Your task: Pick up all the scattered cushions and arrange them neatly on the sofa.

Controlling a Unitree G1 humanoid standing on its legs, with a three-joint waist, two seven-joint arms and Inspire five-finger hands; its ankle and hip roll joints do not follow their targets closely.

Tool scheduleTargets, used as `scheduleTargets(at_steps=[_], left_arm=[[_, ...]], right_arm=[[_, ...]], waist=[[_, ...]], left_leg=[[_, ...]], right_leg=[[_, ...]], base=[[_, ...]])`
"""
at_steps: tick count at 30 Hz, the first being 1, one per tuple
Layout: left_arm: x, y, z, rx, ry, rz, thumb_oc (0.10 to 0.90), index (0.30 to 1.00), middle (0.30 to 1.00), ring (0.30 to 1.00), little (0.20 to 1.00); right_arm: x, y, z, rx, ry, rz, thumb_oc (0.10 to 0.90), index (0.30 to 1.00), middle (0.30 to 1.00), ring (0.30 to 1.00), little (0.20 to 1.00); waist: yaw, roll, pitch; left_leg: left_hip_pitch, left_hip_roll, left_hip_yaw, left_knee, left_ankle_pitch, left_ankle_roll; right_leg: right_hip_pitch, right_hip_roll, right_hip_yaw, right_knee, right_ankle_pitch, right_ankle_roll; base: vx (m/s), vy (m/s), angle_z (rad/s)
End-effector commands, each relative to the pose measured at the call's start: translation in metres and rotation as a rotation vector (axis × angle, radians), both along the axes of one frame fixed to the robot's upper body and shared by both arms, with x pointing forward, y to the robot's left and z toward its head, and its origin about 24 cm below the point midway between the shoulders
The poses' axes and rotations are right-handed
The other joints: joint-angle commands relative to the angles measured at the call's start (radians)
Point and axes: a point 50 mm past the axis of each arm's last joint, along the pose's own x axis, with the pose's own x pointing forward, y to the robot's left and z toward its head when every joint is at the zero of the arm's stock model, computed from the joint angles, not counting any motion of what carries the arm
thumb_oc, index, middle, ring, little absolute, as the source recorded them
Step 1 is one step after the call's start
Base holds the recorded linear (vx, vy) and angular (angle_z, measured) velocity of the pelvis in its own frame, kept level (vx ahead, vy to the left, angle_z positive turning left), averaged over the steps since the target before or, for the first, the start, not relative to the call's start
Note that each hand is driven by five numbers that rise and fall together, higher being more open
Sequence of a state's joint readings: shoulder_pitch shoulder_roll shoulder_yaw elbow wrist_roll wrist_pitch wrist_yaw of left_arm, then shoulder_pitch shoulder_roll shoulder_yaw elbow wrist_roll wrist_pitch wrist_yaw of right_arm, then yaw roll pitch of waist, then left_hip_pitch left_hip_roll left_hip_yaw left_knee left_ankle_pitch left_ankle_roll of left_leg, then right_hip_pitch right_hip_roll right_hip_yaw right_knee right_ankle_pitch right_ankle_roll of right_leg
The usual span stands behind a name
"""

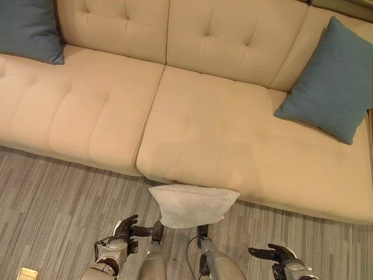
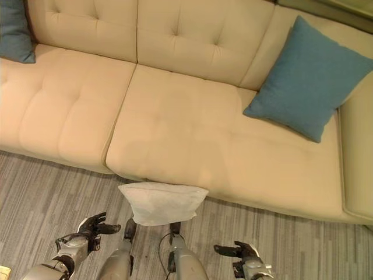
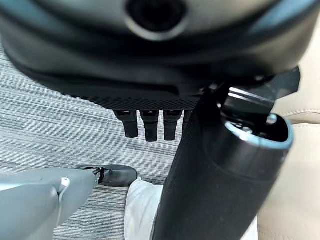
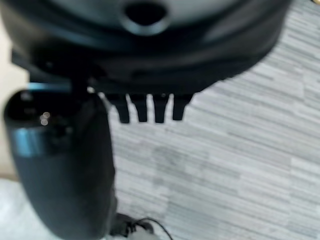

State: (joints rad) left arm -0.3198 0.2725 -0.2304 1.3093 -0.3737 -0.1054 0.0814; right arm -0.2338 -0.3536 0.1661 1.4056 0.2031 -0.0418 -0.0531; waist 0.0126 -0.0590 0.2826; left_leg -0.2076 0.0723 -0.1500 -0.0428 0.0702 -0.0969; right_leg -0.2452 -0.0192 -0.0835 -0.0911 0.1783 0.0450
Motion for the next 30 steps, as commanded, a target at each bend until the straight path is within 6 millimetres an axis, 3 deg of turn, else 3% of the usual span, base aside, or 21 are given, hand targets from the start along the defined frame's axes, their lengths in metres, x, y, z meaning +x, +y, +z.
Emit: scheduleTargets(at_steps=[1, 5, 6, 7, 8, 9, 11, 12, 15, 16, 19, 20, 27, 28, 30], left_arm=[[0.045, 0.007, 0.031, 0.018, -0.157, 0.057, 0.800, 0.900, 0.900, 0.900, 0.900], [0.070, 0.005, 0.052, -0.018, -0.264, 0.094, 0.800, 0.900, 0.900, 0.900, 0.900], [0.101, -0.010, 0.081, -0.145, -0.426, 0.129, 0.800, 0.900, 0.900, 0.900, 0.900], [0.143, -0.028, 0.134, -0.206, -0.652, 0.159, 0.800, 0.900, 0.900, 0.900, 0.900], [0.145, -0.031, 0.137, -0.215, -0.666, 0.160, 0.800, 0.900, 0.900, 0.900, 0.900], [0.164, -0.042, 0.179, -0.249, -0.842, 0.143, 0.800, 0.900, 0.900, 0.900, 0.900], [0.171, -0.047, 0.195, -0.241, -0.897, 0.111, 0.800, 0.900, 0.900, 0.900, 0.900], [0.177, -0.049, 0.215, -0.235, -0.964, 0.085, 0.800, 0.900, 0.900, 0.900, 0.900], [0.180, -0.050, 0.226, -0.233, -1.005, 0.083, 0.800, 0.900, 0.900, 0.900, 0.900], [0.185, -0.058, 0.245, -0.256, -1.067, 0.072, 0.800, 0.900, 0.900, 0.900, 0.900], [0.188, -0.064, 0.252, -0.263, -1.084, 0.059, 0.800, 0.900, 0.900, 0.900, 0.900], [0.189, -0.066, 0.257, -0.258, -1.100, 0.052, 0.800, 0.900, 0.900, 0.900, 0.900], [0.189, -0.065, 0.258, -0.258, -1.101, 0.052, 0.800, 0.900, 0.900, 0.900, 0.900], [0.194, -0.077, 0.273, -0.329, -1.146, 0.058, 0.800, 0.900, 0.900, 0.900, 0.900], [0.197, -0.086, 0.280, -0.409, -1.155, 0.041, 0.800, 0.900, 0.900, 0.900, 0.900]], right_arm=[[-0.006, -0.072, 0.035, -0.244, -0.030, -0.122, 0.800, 0.900, 0.900, 0.900, 0.900], [0.019, -0.094, 0.062, -0.330, -0.128, -0.161, 0.800, 0.900, 0.900, 0.900, 0.900], [0.043, -0.099, 0.080, -0.394, -0.219, -0.172, 0.800, 0.900, 0.900, 0.900, 0.900], [0.110, -0.067, 0.113, -0.406, -0.520, -0.192, 0.800, 0.900, 0.900, 0.900, 0.900], [0.115, -0.061, 0.114, -0.408, -0.541, -0.180, 0.800, 0.900, 0.900, 0.900, 0.900], [0.153, -0.035, 0.149, -0.399, -0.797, -0.195, 0.800, 0.900, 0.900, 0.900, 0.900], [0.171, -0.018, 0.169, -0.375, -0.923, -0.160, 0.800, 0.900, 0.900, 0.900, 0.900], [0.187, -0.006, 0.199, -0.387, -1.055, -0.123, 0.800, 0.900, 0.900, 0.900, 0.900], [0.192, -0.004, 0.213, -0.402, -1.112, -0.115, 0.800, 0.900, 0.900, 0.900, 0.900], [0.199, 0.006, 0.232, -0.402, -1.202, -0.115, 0.800, 0.900, 0.900, 0.900, 0.900], [0.204, 0.015, 0.242, -0.435, -1.235, -0.060, 0.800, 0.900, 0.900, 0.900, 0.900], [0.209, 0.022, 0.253, -0.446, -1.279, -0.038, 0.800, 0.900, 0.900, 0.900, 0.900], [0.209, 0.023, 0.254, -0.447, -1.280, -0.038, 0.800, 0.900, 0.900, 0.900, 0.900], [0.223, 0.047, 0.302, -0.296, -1.491, -0.064, 0.800, 0.900, 0.900, 0.900, 0.900], [0.233, 0.074, 0.301, -0.222, -1.457, 0.137, 0.800, 0.900, 0.900, 0.900, 0.900]], waist=[[0.005, 0.059, 0.059], [0.001, 0.073, 0.110], [-0.004, 0.097, 0.175], [-0.004, 0.129, 0.237], [-0.004, 0.130, 0.237], [-0.005, 0.137, 0.237], [-0.006, 0.138, 0.237], [-0.005, 0.138, 0.237], [-0.006, 0.136, 0.237], [-0.007, 0.135, 0.237], [-0.009, 0.136, 0.237], [-0.008, 0.138, 0.237], [-0.008, 0.138, 0.237], [-0.010, 0.139, 0.236], [-0.014, 0.132, 0.230]], left_leg=[[-0.155, 0.043, -0.083, -0.020, 0.036, -0.020], [-0.225, 0.026, -0.079, -0.002, 0.045, -0.020], [-0.316, 0.014, -0.065, -0.004, 0.064, -0.026], [-0.432, -0.006, -0.059, -0.033, 0.093, -0.036], [-0.444, -0.007, -0.058, -0.034, 0.095, -0.036], [-0.518, -0.022, -0.056, -0.043, 0.098, -0.039], [-0.549, -0.027, -0.051, -0.043, 0.100, -0.041], [-0.578, -0.028, -0.046, -0.042, 0.099, -0.042], [-0.593, -0.029, -0.046, -0.041, 0.099, -0.042], [-0.625, -0.032, -0.041, -0.041, 0.099, -0.042], [-0.645, -0.031, -0.038, -0.041, 0.102, -0.043], [-0.651, -0.031, -0.037, -0.042, 0.102, -0.044], [-0.652, -0.032, -0.037, -0.042, 0.102, -0.044], [-0.670, -0.035, -0.031, -0.044, 0.100, -0.046], [-0.675, -0.034, -0.027, -0.044, 0.099, -0.049]], right_leg=[[-0.142, -0.067, -0.030, 0.128, -0.151, 0.085], [-0.218, -0.084, -0.030, 0.158, -0.142, 0.090], [-0.320, -0.100, -0.023, 0.172, -0.130, 0.100], [-0.447, -0.107, -0.018, 0.171, -0.115, 0.113], [-0.460, -0.108, -0.017, 0.172, -0.114, 0.113], [-0.534, -0.111, -0.020, 0.171, -0.112, 0.118], [-0.566, -0.110, -0.017, 0.175, -0.112, 0.120], [-0.599, -0.113, -0.015, 0.177, -0.109, 0.123], [-0.618, -0.113, -0.013, 0.181, -0.109, 0.124], [-0.646, -0.114, -0.013, 0.177, -0.106, 0.128], [-0.666, -0.116, -0.011, 0.176, -0.105, 0.130], [-0.673, -0.116, -0.011, 0.175, -0.105, 0.130], [-0.674, -0.117, -0.011, 0.175, -0.105, 0.130], [-0.687, -0.119, -0.011, 0.162, -0.097, 0.134], [-0.691, -0.118, -0.012, 0.154, -0.092, 0.134]], base=[[-0.31, 0.138, 0.03], [-0.15, 0.095, -0.03], [-0.38, 0.320, -0.04], [-0.32, 0.298, 0.00], [-0.17, 0.196, -0.05], [-0.04, 0.058, -0.25], [-0.03, 0.043, -0.04], [-0.02, 0.019, 0.27], [-0.01, 0.019, 0.00], [0.01, 0.020, -0.11], [0.01, 0.007, 0.01], [0.00, -0.001, 0.03], [0.00, 0.003, 0.00], [0.04, 0.029, 0.00], [0.04, 0.021, 0.00]])
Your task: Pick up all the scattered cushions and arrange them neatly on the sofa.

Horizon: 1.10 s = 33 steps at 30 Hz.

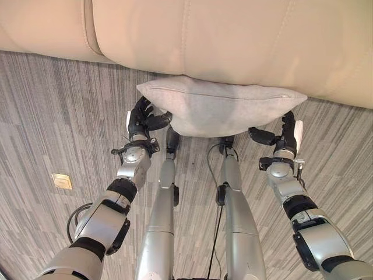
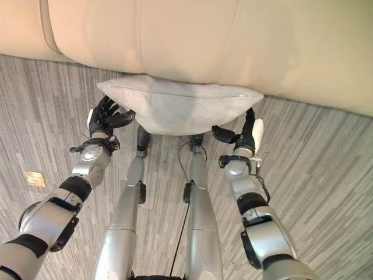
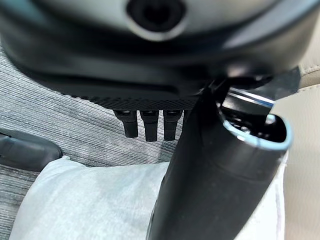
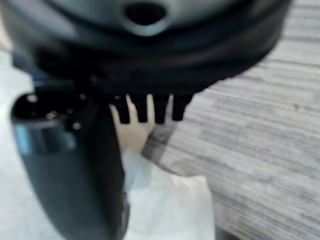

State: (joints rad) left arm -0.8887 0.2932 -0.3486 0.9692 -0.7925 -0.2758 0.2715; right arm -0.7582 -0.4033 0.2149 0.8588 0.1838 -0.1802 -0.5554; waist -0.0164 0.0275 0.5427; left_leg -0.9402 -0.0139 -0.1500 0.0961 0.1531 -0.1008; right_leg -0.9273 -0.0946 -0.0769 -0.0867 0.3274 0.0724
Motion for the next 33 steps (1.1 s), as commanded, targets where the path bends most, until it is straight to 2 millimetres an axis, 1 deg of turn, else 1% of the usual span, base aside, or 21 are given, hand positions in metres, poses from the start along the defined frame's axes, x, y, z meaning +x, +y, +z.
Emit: scheduleTargets(at_steps=[1, 3, 5, 7, 8, 9, 10, 11, 12, 13, 14, 15, 16, 17, 18, 19, 20, 22, 23, 26, 33], left_arm=[[0.012, -0.025, 0.054, -0.171, -0.205, -0.079, 0.800, 0.900, 0.900, 0.900, 0.900], [0.014, -0.033, 0.064, -0.191, -0.228, -0.104, 0.800, 0.900, 0.900, 0.900, 0.900], [0.016, -0.061, 0.085, -0.207, -0.267, -0.198, 0.800, 0.900, 0.900, 0.900, 0.900], [0.017, -0.072, 0.091, -0.209, -0.269, -0.239, 0.800, 0.900, 0.900, 0.900, 0.900], [0.024, -0.039, 0.120, 0.049, -0.312, -0.313, 0.800, 0.900, 0.900, 0.900, 0.900], [0.020, -0.063, 0.083, -0.092, -0.243, -0.353, 0.800, 0.900, 0.900, 0.900, 0.900], [0.019, -0.083, 0.082, -0.175, -0.223, -0.343, 0.800, 0.900, 0.900, 0.900, 0.900], [0.016, -0.102, 0.079, -0.255, -0.200, -0.397, 0.800, 0.900, 0.900, 0.900, 0.900], [0.017, -0.101, 0.079, -0.255, -0.200, -0.396, 0.800, 0.900, 0.900, 0.900, 0.900], [0.015, -0.104, 0.087, -0.282, -0.246, -0.465, 0.800, 0.900, 0.900, 0.900, 0.900], [0.013, -0.118, 0.079, -0.318, -0.201, -0.532, 0.800, 0.900, 0.900, 0.900, 0.900], [0.010, -0.128, 0.075, -0.342, -0.189, -0.566, 0.555, 0.533, 0.533, 0.533, 0.533], [0.007, -0.136, 0.075, -0.378, -0.202, -0.593, 0.400, 0.300, 0.300, 0.300, 0.300], [0.007, -0.136, 0.074, -0.378, -0.201, -0.592, 0.400, 0.300, 0.300, 0.300, 0.300], [0.001, -0.148, 0.077, -0.453, -0.231, -0.634, 0.400, 0.300, 0.300, 0.300, 0.300], [0.001, -0.148, 0.076, -0.454, -0.230, -0.634, 0.400, 0.300, 0.300, 0.300, 0.300], [-0.007, -0.162, 0.070, -0.506, -0.224, -0.668, 0.400, 0.300, 0.300, 0.300, 0.300], [-0.013, -0.169, 0.064, -0.537, -0.219, -0.665, 0.400, 0.300, 0.300, 0.300, 0.300], [-0.013, -0.169, 0.063, -0.537, -0.218, -0.665, 0.400, 0.300, 0.300, 0.300, 0.300], [-0.017, -0.173, 0.060, -0.525, -0.220, -0.629, 0.400, 0.300, 0.300, 0.300, 0.300], [-0.023, -0.180, 0.065, -0.478, -0.256, -0.625, 0.400, 0.300, 0.300, 0.300, 0.300]], right_arm=[[0.014, 0.027, 0.058, -0.083, -0.189, 0.223, 0.800, 0.900, 0.900, 0.900, 0.900], [0.017, 0.034, 0.065, -0.106, -0.194, 0.245, 0.800, 0.900, 0.900, 0.900, 0.900], [0.025, 0.051, 0.095, -0.101, -0.251, 0.309, 0.800, 0.900, 0.900, 0.900, 0.900], [0.029, 0.059, 0.103, -0.076, -0.255, 0.349, 0.800, 0.900, 0.900, 0.900, 0.900], [0.037, 0.003, 0.133, -0.743, 0.435, 0.651, 0.800, 0.900, 0.900, 0.900, 0.900], [0.024, -0.015, 0.041, -0.155, 0.155, 0.365, 0.800, 0.900, 0.900, 0.900, 0.900], [0.030, -0.004, 0.074, -0.014, -0.026, 0.389, 0.800, 0.900, 0.900, 0.900, 0.900], [0.036, 0.037, 0.063, 0.029, 0.003, 0.498, 0.800, 0.900, 0.900, 0.900, 0.900], [0.036, 0.038, 0.064, 0.029, 0.002, 0.499, 0.800, 0.900, 0.900, 0.900, 0.900], [0.029, -0.012, 0.085, 0.066, -0.047, 0.539, 0.800, 0.900, 0.900, 0.900, 0.900], [0.031, -0.003, 0.071, 0.154, -0.036, 0.556, 0.800, 0.900, 0.900, 0.900, 0.900], [0.034, 0.014, 0.077, 0.116, -0.059, 0.602, 0.800, 0.900, 0.900, 0.900, 0.900], [0.034, 0.028, 0.069, 0.105, -0.024, 0.640, 0.590, 0.585, 0.585, 0.585, 0.585], [0.034, 0.028, 0.068, 0.105, -0.023, 0.640, 0.590, 0.585, 0.585, 0.585, 0.585], [0.034, 0.048, 0.067, 0.035, -0.011, 0.700, 0.513, 0.469, 0.469, 0.469, 0.469], [0.034, 0.048, 0.066, 0.035, -0.009, 0.699, 0.400, 0.300, 0.300, 0.300, 0.300], [0.031, 0.062, 0.065, 0.008, -0.027, 0.734, 0.400, 0.300, 0.300, 0.300, 0.300], [0.029, 0.070, 0.064, -0.082, -0.037, 0.732, 0.400, 0.300, 0.300, 0.300, 0.300], [0.029, 0.070, 0.064, -0.082, -0.037, 0.731, 0.400, 0.300, 0.300, 0.300, 0.300], [0.026, 0.071, 0.066, -0.285, -0.073, 0.630, 0.400, 0.300, 0.300, 0.300, 0.300], [0.025, 0.074, 0.072, -0.411, -0.120, 0.564, 0.400, 0.300, 0.300, 0.300, 0.300]], waist=[[0.011, 0.035, -0.040], [0.008, 0.033, -0.041], [0.004, 0.024, -0.046], [0.003, 0.021, -0.047], [0.041, 0.003, -0.079], [0.006, 0.005, -0.080], [-0.006, 0.003, -0.077], [-0.005, -0.001, -0.069], [-0.006, -0.002, -0.068], [-0.018, -0.011, -0.077], [-0.021, -0.009, -0.082], [-0.022, -0.006, -0.086], [-0.024, -0.006, -0.089], [-0.024, -0.005, -0.091], [-0.027, -0.010, -0.095], [-0.027, -0.011, -0.098], [-0.027, -0.015, -0.099], [-0.026, -0.019, -0.103], [-0.026, -0.019, -0.103], [-0.025, -0.025, -0.111], [-0.025, -0.031, -0.112]], left_leg=[[0.053, 0.051, -0.030, -0.183, 0.015, -0.047], [0.050, 0.051, -0.030, -0.183, 0.015, -0.048], [0.040, 0.053, -0.031, -0.183, 0.015, -0.051], [0.036, 0.054, -0.033, -0.183, 0.015, -0.052], [0.014, 0.055, -0.049, -0.183, 0.029, -0.059], [0.023, 0.053, -0.042, -0.183, 0.026, -0.057], [0.022, 0.053, -0.039, -0.183, 0.017, -0.059], [0.022, 0.059, -0.035, -0.183, 0.018, -0.064], [0.022, 0.060, -0.035, -0.183, 0.018, -0.064], [0.016, 0.063, -0.033, -0.183, 0.019, -0.068], [0.016, 0.061, -0.033, -0.183, 0.016, -0.069], [0.011, 0.061, -0.032, -0.183, 0.015, -0.070], [0.007, 0.064, -0.031, -0.183, 0.015, -0.071], [0.007, 0.063, -0.032, -0.183, 0.015, -0.071], [0.002, 0.068, -0.027, -0.183, 0.016, -0.073], [0.001, 0.068, -0.027, -0.183, 0.015, -0.073], [0.004, 0.069, -0.023, -0.183, 0.016, -0.072], [0.010, 0.070, -0.022, -0.183, 0.015, -0.071], [0.011, 0.070, -0.022, -0.183, 0.015, -0.071], [0.014, 0.072, -0.019, -0.183, 0.015, -0.067], [0.017, 0.070, -0.017, -0.179, 0.014, -0.063]], right_leg=[[-0.010, -0.041, -0.019, 0.142, -0.237, 0.107], [-0.009, -0.040, -0.020, 0.138, -0.236, 0.108], [-0.012, -0.039, -0.021, 0.125, -0.231, 0.109], [-0.013, -0.038, -0.021, 0.120, -0.229, 0.110], [-0.028, -0.035, -0.035, 0.121, -0.224, 0.109], [-0.022, -0.034, -0.032, 0.121, -0.223, 0.115], [-0.019, -0.038, -0.028, 0.111, -0.221, 0.115], [-0.017, -0.037, -0.030, 0.103, -0.219, 0.115], [-0.017, -0.037, -0.030, 0.103, -0.219, 0.115], [-0.022, -0.037, -0.026, 0.099, -0.217, 0.120], [-0.022, -0.036, -0.026, 0.095, -0.216, 0.122], [-0.026, -0.037, -0.026, 0.094, -0.213, 0.122], [-0.029, -0.037, -0.026, 0.094, -0.212, 0.123], [-0.030, -0.037, -0.026, 0.094, -0.212, 0.123], [-0.035, -0.035, -0.024, 0.092, -0.211, 0.122], [-0.037, -0.035, -0.024, 0.092, -0.211, 0.122], [-0.037, -0.033, -0.022, 0.092, -0.210, 0.121], [-0.035, -0.032, -0.020, 0.090, -0.208, 0.120], [-0.034, -0.032, -0.020, 0.090, -0.208, 0.120], [-0.029, -0.034, -0.021, 0.086, -0.208, 0.120], [-0.026, -0.036, -0.021, 0.090, -0.205, 0.124]], base=[[0.00, 0.000, 0.00], [0.01, 0.001, 0.02], [0.00, 0.000, 0.00], [0.03, -0.073, 0.00], [0.03, -0.087, -0.01], [0.04, -0.059, -0.11], [-0.02, 0.076, -0.10], [0.01, 0.017, -0.05], [0.00, 0.007, 0.08], [0.01, 0.008, 0.10], [0.02, 0.017, 0.09], [0.01, 0.008, 0.07], [0.01, 0.008, 0.04], [0.00, 0.000, 0.03], [0.00, 0.000, 0.00], [0.00, 0.000, 0.00], [0.00, 0.000, 0.00], [0.00, 0.000, 0.00], [0.00, 0.000, 0.00], [0.00, 0.000, 0.00], [0.00, 0.000, 0.00]])
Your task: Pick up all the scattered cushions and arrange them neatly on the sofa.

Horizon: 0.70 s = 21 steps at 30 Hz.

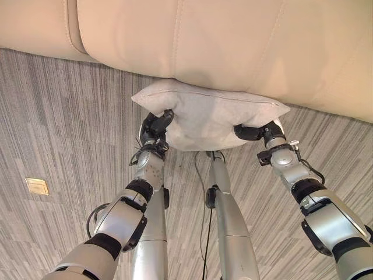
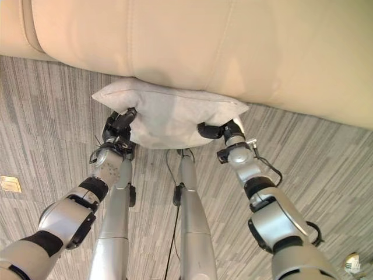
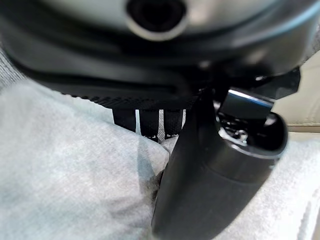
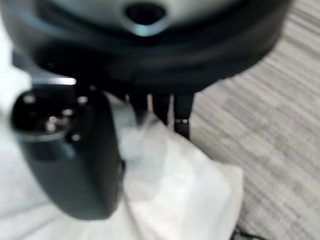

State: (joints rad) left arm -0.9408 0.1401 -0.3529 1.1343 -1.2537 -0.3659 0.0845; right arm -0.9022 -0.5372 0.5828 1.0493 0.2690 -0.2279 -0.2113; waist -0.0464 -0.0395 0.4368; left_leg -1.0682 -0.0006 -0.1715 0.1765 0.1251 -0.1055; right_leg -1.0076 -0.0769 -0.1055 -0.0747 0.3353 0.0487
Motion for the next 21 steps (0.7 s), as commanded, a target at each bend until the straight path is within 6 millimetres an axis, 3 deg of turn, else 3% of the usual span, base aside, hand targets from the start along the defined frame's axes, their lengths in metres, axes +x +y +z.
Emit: scheduleTargets(at_steps=[1, 7, 8, 10, 12, 14, 17, 21], left_arm=[[-0.024, -0.142, 0.091, -0.021, -0.415, -0.443, 0.400, 0.300, 0.300, 0.300, 0.300], [-0.034, -0.139, 0.095, -0.016, -0.490, -0.445, 0.400, 0.300, 0.300, 0.300, 0.300], [-0.037, -0.135, 0.093, -0.014, -0.501, -0.445, 0.400, 0.300, 0.300, 0.300, 0.300], [-0.046, -0.111, 0.097, 0.011, -0.588, -0.409, 0.400, 0.300, 0.300, 0.300, 0.300], [-0.048, -0.103, 0.092, 0.020, -0.588, -0.389, 0.400, 0.300, 0.300, 0.300, 0.300], [-0.053, -0.085, 0.083, 0.037, -0.590, -0.354, 0.400, 0.300, 0.300, 0.300, 0.300], [-0.069, -0.055, 0.048, 0.042, -0.526, -0.296, 0.400, 0.300, 0.300, 0.300, 0.300], [-0.091, -0.034, 0.013, 0.047, -0.442, -0.289, 0.400, 0.300, 0.300, 0.300, 0.300]], right_arm=[[0.008, 0.070, 0.069, -0.037, -0.332, 0.257, 0.400, 0.300, 0.300, 0.300, 0.300], [-0.002, 0.070, 0.061, 0.027, -0.362, 0.261, 0.400, 0.300, 0.300, 0.300, 0.300], [-0.009, 0.080, 0.072, 0.035, -0.425, 0.307, 0.400, 0.300, 0.300, 0.300, 0.300], [-0.033, 0.083, 0.068, 0.065, -0.491, 0.362, 0.400, 0.300, 0.300, 0.300, 0.300], [-0.039, 0.081, 0.061, 0.060, -0.484, 0.361, 0.400, 0.300, 0.300, 0.300, 0.300], [-0.050, 0.077, 0.045, 0.086, -0.458, 0.348, 0.400, 0.300, 0.300, 0.300, 0.300], [-0.076, 0.066, 0.010, 0.094, -0.384, 0.318, 0.400, 0.300, 0.300, 0.300, 0.300], [-0.101, 0.055, -0.021, 0.066, -0.279, 0.294, 0.400, 0.300, 0.300, 0.300, 0.300]], waist=[[0.005, 0.031, -0.009], [0.007, 0.023, -0.022], [0.008, 0.021, -0.026], [0.008, 0.015, -0.032], [0.012, 0.015, -0.031], [0.017, 0.016, -0.034], [0.036, 0.011, -0.059], [0.057, 0.020, -0.113]], left_leg=[[0.149, 0.056, 0.006, -0.254, 0.042, -0.057], [0.189, 0.057, 0.005, -0.245, 0.036, -0.055], [0.202, 0.057, 0.004, -0.243, 0.034, -0.055], [0.279, 0.057, 0.003, -0.233, 0.016, -0.052], [0.316, 0.058, 0.002, -0.231, 0.011, -0.051], [0.381, 0.055, -0.002, -0.226, 0.004, -0.046], [0.544, 0.053, 0.003, -0.210, -0.033, -0.033], [0.710, 0.036, 0.001, -0.188, -0.072, -0.006]], right_leg=[[0.059, -0.054, 0.007, 0.079, -0.213, 0.149], [0.107, -0.058, 0.002, 0.083, -0.215, 0.152], [0.120, -0.058, 0.000, 0.084, -0.216, 0.153], [0.196, -0.061, -0.011, 0.093, -0.225, 0.153], [0.236, -0.064, -0.016, 0.094, -0.229, 0.152], [0.307, -0.071, -0.026, 0.097, -0.238, 0.147], [0.484, -0.089, -0.049, 0.113, -0.269, 0.144], [0.668, -0.112, -0.064, 0.139, -0.307, 0.148]], base=[[0.00, 0.000, 0.00], [0.00, 0.000, 0.00], [0.00, 0.000, 0.00], [0.00, -0.018, 0.01], [0.01, -0.017, 0.01], [0.01, -0.011, 0.03], [0.09, -0.015, 0.12], [0.14, 0.042, 0.09]])
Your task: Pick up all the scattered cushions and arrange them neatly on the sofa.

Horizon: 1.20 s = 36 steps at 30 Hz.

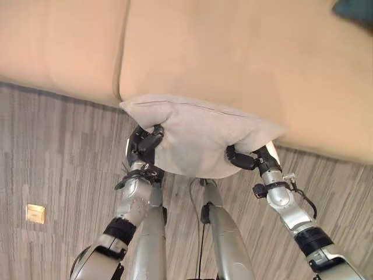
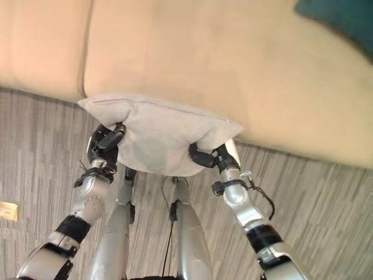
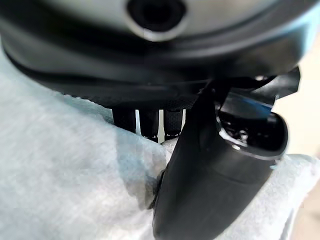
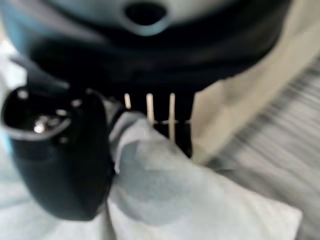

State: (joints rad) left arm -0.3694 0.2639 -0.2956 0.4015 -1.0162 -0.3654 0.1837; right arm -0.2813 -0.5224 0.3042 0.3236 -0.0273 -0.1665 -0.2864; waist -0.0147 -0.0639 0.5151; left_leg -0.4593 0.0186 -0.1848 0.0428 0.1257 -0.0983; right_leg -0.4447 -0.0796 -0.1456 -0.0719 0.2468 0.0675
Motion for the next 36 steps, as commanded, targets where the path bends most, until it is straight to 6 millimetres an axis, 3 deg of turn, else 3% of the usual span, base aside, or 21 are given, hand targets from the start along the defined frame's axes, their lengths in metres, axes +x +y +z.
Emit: scheduleTargets(at_steps=[1, 3, 4, 5, 7, 8, 12, 13, 14, 15, 17, 18, 19, 21, 24, 27, 29, 30, 31, 34, 36], left_arm=[[-0.012, -0.067, 0.046, 0.001, -0.325, -0.312, 0.400, 0.300, 0.300, 0.300, 0.300], [-0.022, -0.059, 0.029, -0.012, -0.268, -0.304, 0.400, 0.300, 0.300, 0.300, 0.300], [-0.025, -0.058, 0.025, -0.029, -0.249, -0.300, 0.400, 0.300, 0.300, 0.300, 0.300], [-0.030, -0.055, 0.024, -0.026, -0.248, -0.290, 0.400, 0.300, 0.300, 0.300, 0.300], [-0.033, -0.049, 0.024, -0.023, -0.254, -0.281, 0.400, 0.300, 0.300, 0.300, 0.300], [-0.039, -0.047, 0.022, 0.000, -0.253, -0.298, 0.400, 0.300, 0.300, 0.300, 0.300], [-0.045, -0.044, 0.020, 0.018, -0.244, -0.312, 0.400, 0.300, 0.300, 0.300, 0.300], [-0.045, -0.048, 0.022, 0.037, -0.250, -0.325, 0.400, 0.300, 0.300, 0.300, 0.300], [-0.045, -0.048, 0.022, 0.037, -0.250, -0.325, 0.400, 0.300, 0.300, 0.300, 0.300], [-0.045, -0.047, 0.022, 0.057, -0.255, -0.322, 0.400, 0.300, 0.300, 0.300, 0.300], [-0.049, -0.042, 0.020, 0.071, -0.245, -0.316, 0.400, 0.300, 0.300, 0.300, 0.300], [-0.049, -0.042, 0.020, 0.071, -0.244, -0.316, 0.400, 0.300, 0.300, 0.300, 0.300], [-0.051, -0.038, 0.015, 0.093, -0.216, -0.310, 0.400, 0.300, 0.300, 0.300, 0.300], [-0.050, -0.037, 0.014, 0.106, -0.208, -0.306, 0.400, 0.300, 0.300, 0.300, 0.300], [-0.047, -0.039, 0.006, 0.114, -0.169, -0.311, 0.400, 0.300, 0.300, 0.300, 0.300], [-0.045, -0.042, 0.004, 0.130, -0.154, -0.323, 0.400, 0.300, 0.300, 0.300, 0.300], [-0.043, -0.044, 0.006, 0.155, -0.161, -0.339, 0.400, 0.300, 0.300, 0.300, 0.300], [-0.042, -0.045, 0.007, 0.159, -0.165, -0.348, 0.400, 0.300, 0.300, 0.300, 0.300], [-0.041, -0.047, 0.011, 0.201, -0.175, -0.358, 0.400, 0.300, 0.300, 0.300, 0.300], [-0.039, -0.049, 0.014, 0.213, -0.191, -0.364, 0.400, 0.300, 0.300, 0.300, 0.300], [-0.038, -0.054, 0.016, 0.210, -0.197, -0.377, 0.400, 0.300, 0.300, 0.300, 0.300]], right_arm=[[-0.011, 0.038, 0.034, 0.045, -0.208, 0.207, 0.400, 0.300, 0.300, 0.300, 0.300], [-0.020, 0.033, 0.020, 0.027, -0.152, 0.194, 0.400, 0.300, 0.300, 0.300, 0.300], [-0.025, 0.032, 0.008, 0.034, -0.110, 0.189, 0.400, 0.300, 0.300, 0.300, 0.300], [-0.027, 0.031, -0.005, 0.043, -0.066, 0.160, 0.400, 0.300, 0.300, 0.300, 0.300], [-0.030, 0.031, -0.008, 0.032, -0.056, 0.160, 0.400, 0.300, 0.300, 0.300, 0.300], [-0.038, 0.030, -0.018, 0.039, -0.020, 0.166, 0.400, 0.300, 0.300, 0.300, 0.300], [-0.039, 0.036, -0.017, 0.043, -0.013, 0.204, 0.400, 0.300, 0.300, 0.300, 0.300], [-0.037, 0.036, -0.007, 0.017, -0.062, 0.209, 0.400, 0.300, 0.300, 0.300, 0.300], [-0.037, 0.036, -0.007, 0.017, -0.062, 0.209, 0.400, 0.300, 0.300, 0.300, 0.300], [-0.036, 0.037, -0.002, 0.010, -0.088, 0.212, 0.400, 0.300, 0.300, 0.300, 0.300], [-0.033, 0.039, 0.010, -0.002, -0.139, 0.220, 0.400, 0.300, 0.300, 0.300, 0.300], [-0.033, 0.039, 0.010, -0.002, -0.138, 0.220, 0.400, 0.300, 0.300, 0.300, 0.300], [-0.033, 0.040, 0.015, -0.004, -0.162, 0.221, 0.400, 0.300, 0.300, 0.300, 0.300], [-0.031, 0.040, 0.018, 0.000, -0.174, 0.217, 0.400, 0.300, 0.300, 0.300, 0.300], [-0.027, 0.040, 0.026, -0.015, -0.205, 0.208, 0.400, 0.300, 0.300, 0.300, 0.300], [-0.024, 0.041, 0.036, -0.019, -0.242, 0.209, 0.400, 0.300, 0.300, 0.300, 0.300], [-0.022, 0.046, 0.042, -0.013, -0.264, 0.224, 0.400, 0.300, 0.300, 0.300, 0.300], [-0.020, 0.049, 0.044, -0.010, -0.270, 0.230, 0.400, 0.300, 0.300, 0.300, 0.300], [-0.019, 0.056, 0.049, 0.012, -0.289, 0.250, 0.400, 0.300, 0.300, 0.300, 0.300], [-0.023, 0.057, 0.050, 0.002, -0.301, 0.259, 0.400, 0.300, 0.300, 0.300, 0.300], [-0.026, 0.054, 0.050, -0.018, -0.301, 0.259, 0.400, 0.300, 0.300, 0.300, 0.300]], waist=[[0.025, 0.044, -0.192], [0.032, 0.062, -0.229], [0.028, 0.072, -0.248], [0.034, 0.083, -0.284], [0.051, 0.085, -0.306], [0.065, 0.084, -0.340], [0.077, 0.081, -0.378], [0.068, 0.067, -0.372], [0.068, 0.068, -0.373], [0.060, 0.058, -0.373], [0.049, 0.043, -0.404], [0.047, 0.043, -0.403], [0.047, 0.030, -0.418], [0.047, 0.025, -0.416], [0.033, 0.026, -0.435], [0.033, 0.005, -0.449], [0.034, -0.013, -0.443], [0.032, -0.012, -0.439], [0.019, 0.008, -0.420], [0.000, 0.029, -0.416], [-0.028, 0.037, -0.415]], left_leg=[[0.100, 0.015, 0.014, -0.055, -0.070, -0.013], [0.177, 0.002, -0.019, -0.050, -0.081, 0.004], [0.207, -0.002, -0.050, -0.059, -0.071, 0.007], [0.261, -0.015, -0.096, -0.091, -0.044, 0.009], [0.271, -0.030, -0.138, -0.104, -0.022, -0.004], [0.264, -0.046, -0.189, -0.123, 0.010, -0.021], [0.257, -0.050, -0.226, -0.130, 0.026, -0.041], [0.247, -0.036, -0.120, -0.104, 0.008, -0.026], [0.245, -0.035, -0.120, -0.104, 0.010, -0.026], [0.241, -0.001, 0.005, -0.072, -0.016, 0.001], [0.265, 0.085, 0.143, -0.031, -0.047, 0.006], [0.266, 0.085, 0.142, -0.030, -0.048, 0.005], [0.271, 0.136, 0.156, -0.034, -0.028, -0.013], [0.266, 0.159, 0.169, -0.033, -0.017, -0.019], [0.294, 0.217, 0.280, -0.062, -0.024, -0.027], [0.290, 0.163, 0.295, -0.012, -0.078, -0.002], [0.280, 0.119, 0.310, 0.049, -0.126, 0.037], [0.283, 0.106, 0.312, 0.069, -0.148, 0.055], [0.311, 0.088, 0.308, 0.091, -0.186, 0.082], [0.363, 0.075, 0.304, 0.079, -0.211, 0.097], [0.418, 0.054, 0.302, 0.062, -0.233, 0.099]], right_leg=[[0.105, -0.110, -0.025, 0.134, -0.216, 0.130], [0.185, -0.101, 0.009, 0.177, -0.257, 0.122], [0.204, -0.070, 0.060, 0.205, -0.281, 0.119], [0.256, 0.033, 0.186, 0.244, -0.362, 0.079], [0.290, 0.049, 0.195, 0.224, -0.368, 0.073], [0.331, 0.063, 0.181, 0.190, -0.376, 0.044], [0.399, 0.065, 0.111, 0.130, -0.377, 0.031], [0.438, 0.042, 0.062, 0.118, -0.382, 0.033], [0.436, 0.042, 0.062, 0.117, -0.379, 0.033], [0.445, 0.025, 0.035, 0.115, -0.373, 0.037], [0.463, -0.015, -0.037, 0.116, -0.357, 0.046], [0.466, -0.015, -0.038, 0.115, -0.358, 0.046], [0.491, -0.035, -0.061, 0.109, -0.355, 0.060], [0.502, -0.043, -0.072, 0.104, -0.355, 0.065], [0.523, -0.077, -0.119, 0.096, -0.344, 0.091], [0.536, -0.158, -0.127, 0.146, -0.284, 0.125], [0.509, -0.240, -0.109, 0.268, -0.161, 0.143], [0.488, -0.268, -0.097, 0.341, -0.110, 0.140], [0.441, -0.282, -0.065, 0.464, -0.073, 0.123], [0.377, -0.245, -0.022, 0.536, -0.106, 0.105], [0.329, -0.184, -0.026, 0.493, -0.198, 0.085]], base=[[0.13, 0.058, 0.07], [0.19, -0.010, 0.16], [0.25, -0.092, 0.41], [0.18, -0.056, 0.53], [0.09, -0.138, 0.98], [0.06, -0.169, 0.98], [0.03, -0.099, 1.08], [-0.01, 0.026, 0.88], [-0.04, 0.087, 1.20], [-0.03, 0.116, 1.17], [0.06, 0.205, 0.77], [0.20, 0.256, 0.63], [0.15, 0.201, 0.75], [0.11, 0.203, 0.56], [0.12, 0.301, 0.31], [0.23, 0.396, 0.53], [0.23, 0.405, 0.37], [0.31, 0.542, 0.33], [0.35, 0.520, 0.33], [0.28, 0.316, 0.18], [0.32, 0.155, -0.04]])
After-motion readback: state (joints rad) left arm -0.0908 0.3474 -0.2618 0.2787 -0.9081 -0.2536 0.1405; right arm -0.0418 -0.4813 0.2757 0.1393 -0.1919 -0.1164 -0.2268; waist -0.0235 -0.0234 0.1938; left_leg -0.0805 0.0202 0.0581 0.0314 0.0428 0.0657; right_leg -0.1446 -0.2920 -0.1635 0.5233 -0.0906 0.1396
